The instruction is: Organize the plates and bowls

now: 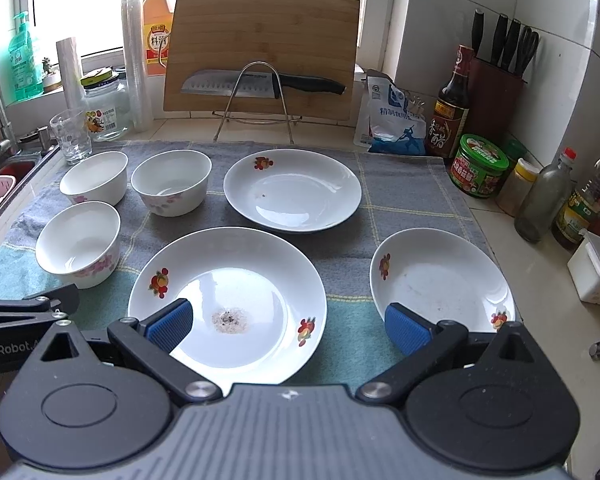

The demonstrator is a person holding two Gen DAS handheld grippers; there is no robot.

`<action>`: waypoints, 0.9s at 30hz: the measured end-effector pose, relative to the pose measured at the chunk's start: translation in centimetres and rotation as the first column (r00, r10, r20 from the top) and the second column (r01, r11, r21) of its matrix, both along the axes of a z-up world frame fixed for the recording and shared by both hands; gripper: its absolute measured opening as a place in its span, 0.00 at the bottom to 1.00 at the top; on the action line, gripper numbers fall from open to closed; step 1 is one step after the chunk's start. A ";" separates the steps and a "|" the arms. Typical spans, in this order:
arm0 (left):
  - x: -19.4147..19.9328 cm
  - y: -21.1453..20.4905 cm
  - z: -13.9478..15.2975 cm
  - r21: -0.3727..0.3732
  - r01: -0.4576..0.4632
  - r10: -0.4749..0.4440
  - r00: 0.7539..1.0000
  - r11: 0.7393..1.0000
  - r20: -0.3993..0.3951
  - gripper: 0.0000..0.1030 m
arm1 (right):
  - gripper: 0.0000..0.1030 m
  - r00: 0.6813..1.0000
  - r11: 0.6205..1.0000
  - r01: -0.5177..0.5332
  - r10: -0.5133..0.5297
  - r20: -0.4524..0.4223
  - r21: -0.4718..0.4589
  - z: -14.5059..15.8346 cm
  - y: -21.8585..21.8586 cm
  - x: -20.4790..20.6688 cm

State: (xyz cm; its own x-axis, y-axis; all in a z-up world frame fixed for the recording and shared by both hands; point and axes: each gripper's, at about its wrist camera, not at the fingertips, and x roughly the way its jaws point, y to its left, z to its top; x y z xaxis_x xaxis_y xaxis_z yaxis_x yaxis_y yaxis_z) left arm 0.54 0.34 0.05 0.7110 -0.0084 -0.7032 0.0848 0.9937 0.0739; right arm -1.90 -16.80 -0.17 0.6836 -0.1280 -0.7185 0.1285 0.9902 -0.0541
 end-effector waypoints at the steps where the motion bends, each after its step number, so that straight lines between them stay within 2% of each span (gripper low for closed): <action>1: 0.0 0.0 0.0 0.000 0.001 -0.001 1.000 1.000 0.001 0.99 | 1.00 1.000 1.000 -0.001 0.001 0.000 0.000 0.0 0.0 0.0; 27: 0.0 0.3 0.3 -0.008 0.004 -0.004 1.000 1.000 0.003 0.99 | 1.00 1.000 1.000 -0.002 0.002 0.003 -0.016 0.3 0.2 0.0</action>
State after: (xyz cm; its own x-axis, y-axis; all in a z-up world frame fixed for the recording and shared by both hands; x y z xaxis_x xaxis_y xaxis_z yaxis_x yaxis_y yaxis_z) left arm 0.56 0.62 0.37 0.7134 -0.0171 -0.7006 0.0890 0.9938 0.0664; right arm -1.91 -16.57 0.12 0.6857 -0.1385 -0.7146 0.1271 0.9894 -0.0699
